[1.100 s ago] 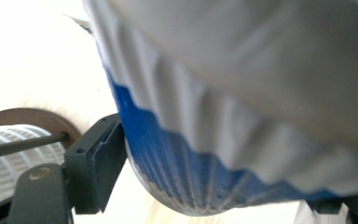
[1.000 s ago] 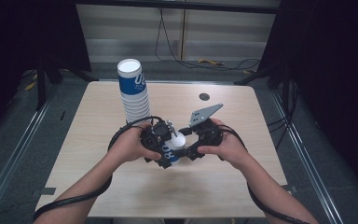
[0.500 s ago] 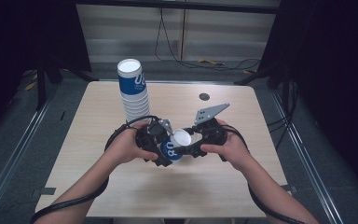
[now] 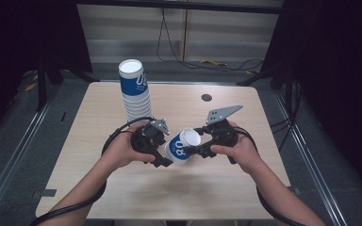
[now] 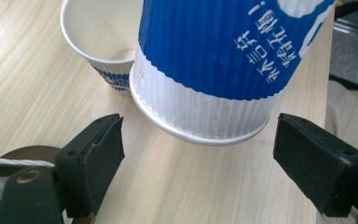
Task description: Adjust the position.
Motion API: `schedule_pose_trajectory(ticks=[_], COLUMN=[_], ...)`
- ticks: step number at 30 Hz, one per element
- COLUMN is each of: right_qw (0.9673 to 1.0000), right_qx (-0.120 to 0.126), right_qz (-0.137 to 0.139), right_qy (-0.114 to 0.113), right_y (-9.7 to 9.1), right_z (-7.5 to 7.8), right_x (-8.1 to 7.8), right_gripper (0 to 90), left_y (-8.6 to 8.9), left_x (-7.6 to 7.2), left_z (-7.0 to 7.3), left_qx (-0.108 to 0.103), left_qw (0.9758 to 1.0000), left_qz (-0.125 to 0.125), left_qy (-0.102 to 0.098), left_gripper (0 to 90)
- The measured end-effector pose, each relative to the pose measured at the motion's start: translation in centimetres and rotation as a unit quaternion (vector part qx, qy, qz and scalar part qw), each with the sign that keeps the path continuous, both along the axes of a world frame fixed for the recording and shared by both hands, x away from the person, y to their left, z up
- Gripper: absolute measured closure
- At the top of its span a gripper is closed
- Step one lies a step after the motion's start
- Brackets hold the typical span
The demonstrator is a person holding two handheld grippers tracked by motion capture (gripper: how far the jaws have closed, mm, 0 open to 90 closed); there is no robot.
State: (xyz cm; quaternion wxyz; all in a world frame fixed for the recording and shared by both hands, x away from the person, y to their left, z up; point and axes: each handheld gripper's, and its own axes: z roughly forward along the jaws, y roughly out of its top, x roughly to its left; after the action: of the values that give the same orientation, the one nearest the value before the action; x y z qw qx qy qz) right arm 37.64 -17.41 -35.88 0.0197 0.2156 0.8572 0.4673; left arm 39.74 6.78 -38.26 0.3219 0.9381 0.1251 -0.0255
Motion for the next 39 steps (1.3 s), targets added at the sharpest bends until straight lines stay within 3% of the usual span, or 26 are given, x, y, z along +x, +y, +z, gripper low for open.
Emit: schedule_pose_trajectory(ticks=[10,22,31,34,39], right_qw=[1.0000,1.0000,0.9999,0.9998,0.9997], right_qx=[0.004,0.004,0.008,0.014,0.010], right_qz=[0.000,0.006,0.010,0.014,0.020], right_qy=[0.000,0.003,0.003,0.004,0.010], right_y=[-0.3,-0.1,-0.2,-0.4,-0.3], right_z=[0.0,-0.2,-0.2,-0.3,-0.7], right_x=[0.0,0.0,-0.2,-0.3,-0.5], right_gripper=[27.8,27.8,27.8,27.9,27.8], left_y=[-0.7,-1.7,-1.8,-1.6,-1.6], left_x=[-0.2,-0.2,-0.3,-0.3,-0.6], left_z=[0.1,0.0,-0.4,-0.2,0.2], left_qx=[-0.016,-0.016,-0.035,-0.031,-0.002], left_qw=[0.9998,0.9997,0.9990,0.9991,0.9990], left_qz=[-0.008,-0.015,-0.023,-0.028,-0.041], left_qy=[-0.010,-0.014,-0.015,-0.011,-0.014], left_gripper=[15.7,15.6,17.8,20.4,22.1])
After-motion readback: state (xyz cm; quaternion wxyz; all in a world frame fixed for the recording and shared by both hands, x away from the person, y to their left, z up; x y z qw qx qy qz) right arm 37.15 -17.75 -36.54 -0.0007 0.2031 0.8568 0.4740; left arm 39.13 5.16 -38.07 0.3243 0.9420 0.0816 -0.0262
